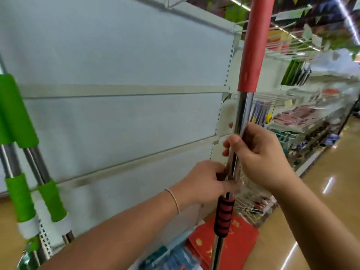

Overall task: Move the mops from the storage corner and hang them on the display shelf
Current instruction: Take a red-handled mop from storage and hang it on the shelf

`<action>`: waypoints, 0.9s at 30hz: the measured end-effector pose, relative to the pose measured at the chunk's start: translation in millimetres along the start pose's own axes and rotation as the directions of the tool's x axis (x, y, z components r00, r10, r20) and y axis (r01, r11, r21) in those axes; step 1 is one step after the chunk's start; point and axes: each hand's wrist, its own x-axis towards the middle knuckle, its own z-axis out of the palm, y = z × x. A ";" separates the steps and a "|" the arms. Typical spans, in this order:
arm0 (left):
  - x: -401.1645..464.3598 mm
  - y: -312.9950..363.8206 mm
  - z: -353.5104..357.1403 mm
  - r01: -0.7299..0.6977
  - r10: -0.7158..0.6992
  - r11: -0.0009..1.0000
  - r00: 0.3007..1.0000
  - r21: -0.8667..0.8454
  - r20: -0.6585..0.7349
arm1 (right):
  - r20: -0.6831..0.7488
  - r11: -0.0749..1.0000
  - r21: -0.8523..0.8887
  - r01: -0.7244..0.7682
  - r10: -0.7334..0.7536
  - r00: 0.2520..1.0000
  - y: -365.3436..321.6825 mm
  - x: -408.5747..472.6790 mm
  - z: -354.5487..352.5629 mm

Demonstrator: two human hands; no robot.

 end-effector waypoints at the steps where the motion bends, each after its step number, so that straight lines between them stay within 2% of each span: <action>1: 5.7 1.1 -6.3 0.003 -0.002 1.000 1.000 0.028 -0.021 | 0.018 1.000 0.013 0.014 -0.015 1.000 -0.4 9.7 -0.2; 11: 71.7 10.8 -44.4 0.089 -0.060 0.975 0.988 0.203 -0.144 | 0.132 0.982 0.178 0.070 -0.094 0.987 17.7 97.8 -5.8; 13: 88.3 15.2 -47.9 0.104 -0.074 0.981 0.980 0.163 -0.184 | 0.139 0.978 0.192 0.087 -0.115 0.984 25.0 116.2 -9.4; 16: 115.1 24.9 -51.5 0.103 -0.110 0.994 0.947 -0.036 -0.303 | 0.192 0.973 0.213 0.084 -0.126 0.973 35.7 146.0 -16.9; 18: 132.1 30.2 -52.1 0.117 -0.150 0.987 0.920 -0.110 -0.362 | 0.233 0.967 0.245 0.077 -0.136 0.963 42.2 165.2 -22.8; 23: 164.4 35.4 -54.6 0.149 -0.201 0.978 0.866 -0.147 -0.459 | 0.327 0.930 0.365 0.044 -0.173 0.929 48.9 208.5 -35.4; 27: 174.9 35.0 -51.0 0.214 -0.244 0.970 0.848 -0.118 -0.470 | 0.273 0.870 0.470 0.146 -0.301 0.914 34.8 241.2 -45.7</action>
